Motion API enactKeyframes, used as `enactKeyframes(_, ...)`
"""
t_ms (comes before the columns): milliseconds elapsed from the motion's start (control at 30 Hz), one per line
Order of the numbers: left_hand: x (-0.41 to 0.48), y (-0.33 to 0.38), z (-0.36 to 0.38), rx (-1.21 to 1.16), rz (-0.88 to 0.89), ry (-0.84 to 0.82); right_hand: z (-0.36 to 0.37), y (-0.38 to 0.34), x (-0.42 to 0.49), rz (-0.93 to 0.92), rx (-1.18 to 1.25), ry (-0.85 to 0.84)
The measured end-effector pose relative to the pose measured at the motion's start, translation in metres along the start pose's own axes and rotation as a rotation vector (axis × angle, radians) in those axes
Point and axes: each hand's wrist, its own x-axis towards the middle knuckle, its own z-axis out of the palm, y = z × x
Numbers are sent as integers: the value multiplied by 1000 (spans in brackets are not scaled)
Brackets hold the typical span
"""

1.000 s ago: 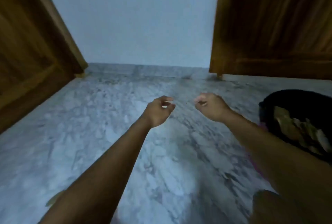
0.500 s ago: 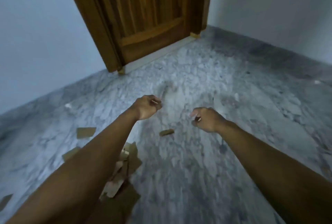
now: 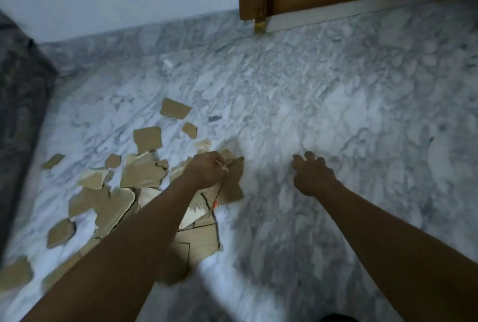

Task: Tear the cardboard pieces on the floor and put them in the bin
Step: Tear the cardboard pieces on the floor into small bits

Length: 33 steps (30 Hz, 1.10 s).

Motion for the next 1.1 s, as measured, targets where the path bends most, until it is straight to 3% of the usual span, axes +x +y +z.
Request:
enactKeyframes(200,23,-20,56,27,-48,218,41,-4,43,-85,-120,321)
enactKeyframes(300,29,-30,81,76,-80,256,48,-1,59,-89,-61,332)
enactKeyframes(467,31,-33,71,-116,-55,420,20,-22,81,-171,114,231)
enactKeyframes(567,15,-48,53,-42,-145,476,10,-46,83,-320,162,46)
enactKeyframes(733,-58,-93,42,-13,-362,346,9,-112,55,-559,289,-301)
enactKeyframes(900,-129,-143,67,-24,-667,185,28,-148,-2,-386,345,-626)
enactKeyframes(1000,-144,-146,88,37,-624,177,54,-172,-25,-368,289,-589)
enactKeyframes(1100,-142,-149,95,80,-539,173,94,-182,-40,-392,174,-362)
